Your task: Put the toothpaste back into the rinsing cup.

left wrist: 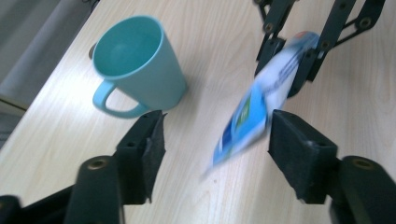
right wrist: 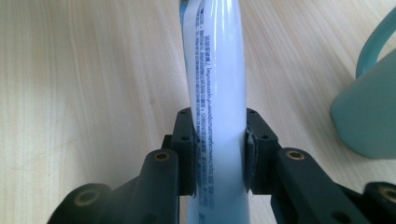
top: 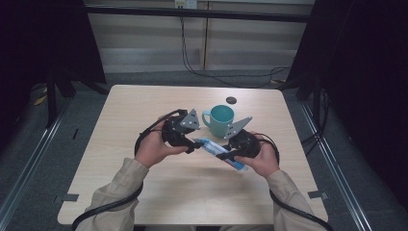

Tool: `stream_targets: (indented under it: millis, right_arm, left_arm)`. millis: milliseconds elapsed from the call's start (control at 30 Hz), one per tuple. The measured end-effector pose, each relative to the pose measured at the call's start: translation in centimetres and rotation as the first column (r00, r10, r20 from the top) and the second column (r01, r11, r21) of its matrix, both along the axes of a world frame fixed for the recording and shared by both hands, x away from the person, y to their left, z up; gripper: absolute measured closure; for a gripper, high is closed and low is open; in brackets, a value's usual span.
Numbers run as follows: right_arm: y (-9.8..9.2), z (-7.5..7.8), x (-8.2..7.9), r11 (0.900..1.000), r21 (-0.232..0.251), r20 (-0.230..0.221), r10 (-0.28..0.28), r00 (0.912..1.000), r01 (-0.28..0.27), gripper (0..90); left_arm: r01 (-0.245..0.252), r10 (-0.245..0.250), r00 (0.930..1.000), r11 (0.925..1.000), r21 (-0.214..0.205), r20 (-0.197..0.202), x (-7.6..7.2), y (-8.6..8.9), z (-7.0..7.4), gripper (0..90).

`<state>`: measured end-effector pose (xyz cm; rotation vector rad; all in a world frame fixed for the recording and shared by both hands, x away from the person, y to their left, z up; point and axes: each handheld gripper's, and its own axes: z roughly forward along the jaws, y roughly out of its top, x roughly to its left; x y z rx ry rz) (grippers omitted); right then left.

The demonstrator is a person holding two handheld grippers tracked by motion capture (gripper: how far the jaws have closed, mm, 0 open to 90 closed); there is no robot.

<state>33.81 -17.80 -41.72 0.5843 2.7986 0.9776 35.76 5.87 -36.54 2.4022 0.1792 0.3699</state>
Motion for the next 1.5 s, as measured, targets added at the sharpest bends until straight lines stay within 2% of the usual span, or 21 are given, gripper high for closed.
stream_targets:
  millis: [67, 133, 200, 233, 267, 333, 400, 500, 733, 900, 933, 1033, 1067, 1133, 1200, 1300, 1433, 1467, 1500]
  right_arm:
    - [-0.2, 0.1, 0.0, 1.0000, 0.005, 0.000, -0.005, 1.0000, 0.005, 70.1]
    - [-0.8, 0.2, 0.2, 0.9995, 0.012, 0.001, -0.028, 0.9996, 0.028, 70.1]
    - [-1.3, 0.3, 0.3, 0.9987, 0.024, 0.003, -0.046, 0.9989, 0.046, 70.1]
    - [-1.6, 0.4, 0.3, 0.9980, 0.030, 0.006, -0.055, 0.9985, 0.055, 70.1]
    - [-2.1, 0.6, 0.4, 0.9959, 0.054, 0.008, -0.073, 0.9973, 0.073, 70.1]
    - [-2.3, 0.7, 0.4, 0.9944, 0.064, 0.008, -0.085, 0.9964, 0.084, 70.1]
    - [-2.9, 1.0, 0.5, 0.9874, 0.109, -0.001, -0.116, 0.9933, 0.115, 70.1]
    - [-3.2, 1.3, 0.6, 0.9830, 0.130, 0.006, -0.132, 0.9912, 0.130, 70.2]
    - [-3.8, 2.0, 0.9, 0.9598, 0.212, 0.004, -0.190, 0.9819, 0.184, 70.1]
    - [-4.0, 2.3, 1.2, 0.9491, 0.232, 0.004, -0.220, 0.9755, 0.213, 70.1]
    - [-4.0, 2.4, 1.3, 0.9455, 0.239, 0.005, -0.229, 0.9734, 0.221, 70.1]
    - [-4.2, 2.6, 1.5, 0.9330, 0.268, 0.002, -0.250, 0.9683, 0.240, 70.1]
    - [-4.2, 2.7, 1.5, 0.9273, 0.279, -0.003, -0.259, 0.9659, 0.250, 70.1]
    - [-4.3, 2.8, 1.7, 0.9157, 0.298, -0.009, -0.279, 0.9601, 0.269, 70.1]
    - [-4.3, 3.0, 2.0, 0.9136, 0.302, -0.008, -0.284, 0.9589, 0.273, 70.1]
    - [-4.3, 3.3, 2.3, 0.9038, 0.315, -0.009, -0.302, 0.9532, 0.290, 70.1]
    - [-4.5, 3.7, 2.7, 0.8742, 0.361, -0.029, -0.338, 0.9409, 0.325, 70.0]
    - [-4.5, 3.7, 2.8, 0.8707, 0.367, -0.027, -0.342, 0.9392, 0.328, 70.0]
    - [-4.5, 3.9, 2.9, 0.8662, 0.373, -0.026, -0.349, 0.9368, 0.333, 70.0]
  left_arm:
    - [-0.014, 0.014, 0.9997, 0.9998, -0.013, -0.019, 0.1, 0.5, -0.1, 31.2]
    - [-0.029, 0.029, 0.9994, 0.9994, -0.020, -0.019, 0.1, 0.9, -0.2, 31.2]
    - [-0.047, 0.044, 0.9980, 0.9978, -0.048, -0.045, 0.2, 1.4, -0.3, 30.4]
    - [-0.061, 0.059, 0.9975, 0.9967, -0.054, -0.038, 0.3, 1.7, -0.4, 29.6]
    - [-0.066, 0.063, 0.9968, 0.9961, -0.059, -0.048, 0.3, 1.8, -0.6, 26.5]
    - [-0.082, 0.078, 0.9948, 0.9947, -0.061, -0.065, 0.3, 2.1, -0.9, 25.8]
    - [-0.090, 0.085, 0.9931, 0.9944, -0.055, -0.081, 0.4, 2.3, -1.4, 23.8]
    - [-0.125, 0.117, 0.9875, 0.9897, -0.071, -0.106, 0.5, 2.8, -2.4, 23.2]
    - [-0.152, 0.140, 0.9781, 0.9859, -0.069, -0.153, 0.5, 3.6, -5.2, 19.9]
    - [-0.160, 0.146, 0.9719, 0.9852, -0.062, -0.185, 0.2, 3.8, -6.8, 18.4]
    - [-0.167, 0.152, 0.9690, 0.9839, -0.064, -0.195, 0.2, 3.9, -7.2, 18.3]
    - [-0.165, 0.151, 0.9662, 0.9851, -0.050, -0.209, 0.2, 4.1, -8.0, 18.0]
    - [-0.180, 0.163, 0.9619, 0.9817, -0.061, -0.220, 0.1, 4.2, -8.3, 17.6]
    - [-0.181, 0.163, 0.9599, 0.9819, -0.057, -0.228, 0.0, 4.5, -8.8, 17.3]
    - [-0.185, 0.168, 0.9577, 0.9814, -0.052, -0.234, -0.1, 4.6, -9.2, 16.9]
    - [-0.183, 0.166, 0.9535, 0.9820, -0.047, -0.252, -0.2, 4.8, -9.9, 16.7]
    - [-0.183, 0.168, 0.9489, 0.9826, -0.033, -0.267, -0.4, 4.9, -10.9, 16.5]
    - [-0.188, 0.171, 0.9463, 0.9814, -0.036, -0.274, -0.5, 5.0, -11.1, 16.3]
    - [-0.176, 0.163, 0.9485, 0.9840, -0.025, -0.272, -0.4, 5.0, -11.3, 16.2]
